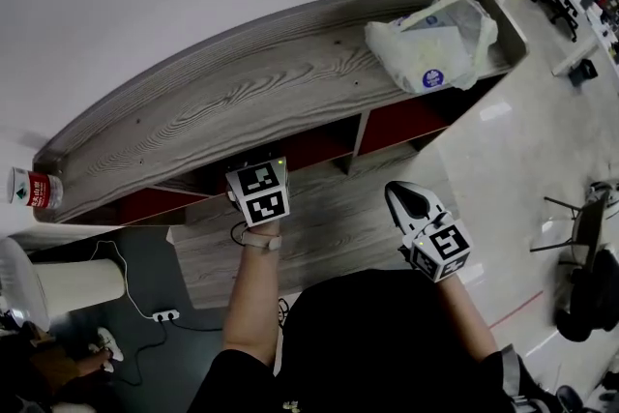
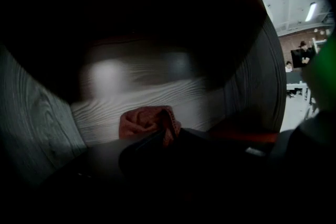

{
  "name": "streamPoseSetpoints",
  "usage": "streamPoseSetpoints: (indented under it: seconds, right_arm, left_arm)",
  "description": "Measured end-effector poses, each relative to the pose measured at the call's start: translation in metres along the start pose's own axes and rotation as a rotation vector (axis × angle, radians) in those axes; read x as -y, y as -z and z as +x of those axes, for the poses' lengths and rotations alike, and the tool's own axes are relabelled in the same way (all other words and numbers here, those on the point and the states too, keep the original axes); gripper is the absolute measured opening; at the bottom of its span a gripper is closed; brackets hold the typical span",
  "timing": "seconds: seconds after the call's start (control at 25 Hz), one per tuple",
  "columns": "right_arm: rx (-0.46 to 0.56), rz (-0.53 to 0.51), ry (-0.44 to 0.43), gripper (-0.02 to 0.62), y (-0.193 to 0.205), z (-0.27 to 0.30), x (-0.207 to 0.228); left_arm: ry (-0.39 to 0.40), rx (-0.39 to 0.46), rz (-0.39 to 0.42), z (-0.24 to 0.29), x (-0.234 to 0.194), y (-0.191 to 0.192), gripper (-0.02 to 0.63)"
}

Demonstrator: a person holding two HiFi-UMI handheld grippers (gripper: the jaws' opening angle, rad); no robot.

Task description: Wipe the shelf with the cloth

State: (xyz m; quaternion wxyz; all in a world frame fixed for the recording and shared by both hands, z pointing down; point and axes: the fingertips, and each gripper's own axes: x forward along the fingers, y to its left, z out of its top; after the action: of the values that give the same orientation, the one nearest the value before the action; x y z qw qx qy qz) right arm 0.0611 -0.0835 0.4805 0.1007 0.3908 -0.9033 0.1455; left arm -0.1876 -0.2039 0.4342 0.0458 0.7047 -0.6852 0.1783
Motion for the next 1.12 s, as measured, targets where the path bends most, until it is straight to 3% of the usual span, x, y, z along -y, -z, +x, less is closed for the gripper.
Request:
streamPoseSetpoints:
  seconds: [0.24,0.48,0.72,1.12]
  right_arm:
    - [-0.005,-0.019,-0.06,0.005,-0.002,0.017,-0.014]
    - [0.001,-0.034,-0.082,0.005,-0.011,0.027,-0.021]
    - [-0.001,-0.036,-0.079,0.005,-0.009,0.025,-0.015]
    - [0.002,-0.012,0.02,0.005,-0.005,-0.002,0.011]
  left_arm:
    - [-0.16,-0.031,-0.081,-0.018,-0.06,0.019,0.077]
    - [-0.187,-0.044,-0.118,-0.022,-0.068,0.025,0.077]
    - [-0.136,-0.091,-0.074,-0.008,-0.048,0.034,0.077]
    - [0.057,-0.043,-0.044,0.019,0.034,-0.002,0.077]
